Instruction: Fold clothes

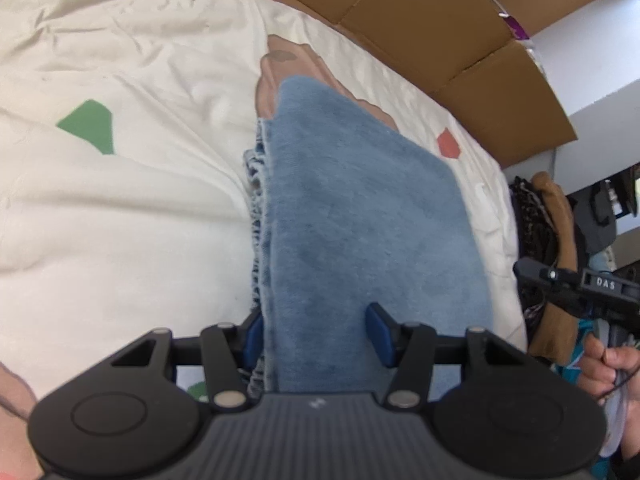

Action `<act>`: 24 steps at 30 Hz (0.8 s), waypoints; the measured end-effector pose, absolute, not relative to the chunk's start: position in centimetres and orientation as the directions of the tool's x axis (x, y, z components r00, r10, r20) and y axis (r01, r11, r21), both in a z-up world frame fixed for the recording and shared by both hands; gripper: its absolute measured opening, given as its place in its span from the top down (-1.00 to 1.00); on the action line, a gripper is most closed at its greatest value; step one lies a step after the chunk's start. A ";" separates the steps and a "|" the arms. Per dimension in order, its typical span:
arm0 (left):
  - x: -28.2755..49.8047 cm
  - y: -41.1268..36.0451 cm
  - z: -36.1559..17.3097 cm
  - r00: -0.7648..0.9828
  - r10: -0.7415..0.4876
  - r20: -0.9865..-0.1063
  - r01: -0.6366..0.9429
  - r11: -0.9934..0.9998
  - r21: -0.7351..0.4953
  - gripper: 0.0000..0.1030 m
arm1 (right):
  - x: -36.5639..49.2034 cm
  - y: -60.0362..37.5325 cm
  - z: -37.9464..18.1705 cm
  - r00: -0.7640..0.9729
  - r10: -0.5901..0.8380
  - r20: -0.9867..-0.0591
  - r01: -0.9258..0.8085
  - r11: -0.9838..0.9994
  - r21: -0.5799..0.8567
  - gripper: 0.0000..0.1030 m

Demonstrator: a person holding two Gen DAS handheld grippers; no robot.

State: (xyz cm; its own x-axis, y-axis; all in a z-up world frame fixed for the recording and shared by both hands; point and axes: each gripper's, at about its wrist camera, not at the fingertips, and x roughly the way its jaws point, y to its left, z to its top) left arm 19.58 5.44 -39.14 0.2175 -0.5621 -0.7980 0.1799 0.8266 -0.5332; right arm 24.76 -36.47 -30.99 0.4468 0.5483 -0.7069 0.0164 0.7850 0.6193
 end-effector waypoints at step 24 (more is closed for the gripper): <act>19.8 7.6 -39.6 0.261 -0.587 -0.767 0.155 0.809 -0.567 -0.34 | 23.5 -35.4 -35.4 0.352 0.557 -0.753 0.055 0.790 0.610 -0.05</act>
State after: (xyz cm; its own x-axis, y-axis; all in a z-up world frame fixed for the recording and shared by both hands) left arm 19.84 7.57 -39.61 0.2608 -0.5868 -0.7666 0.1551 0.8092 -0.5666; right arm 23.50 -35.41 -35.41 0.3521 0.5565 -0.7525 0.0549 0.7904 0.6102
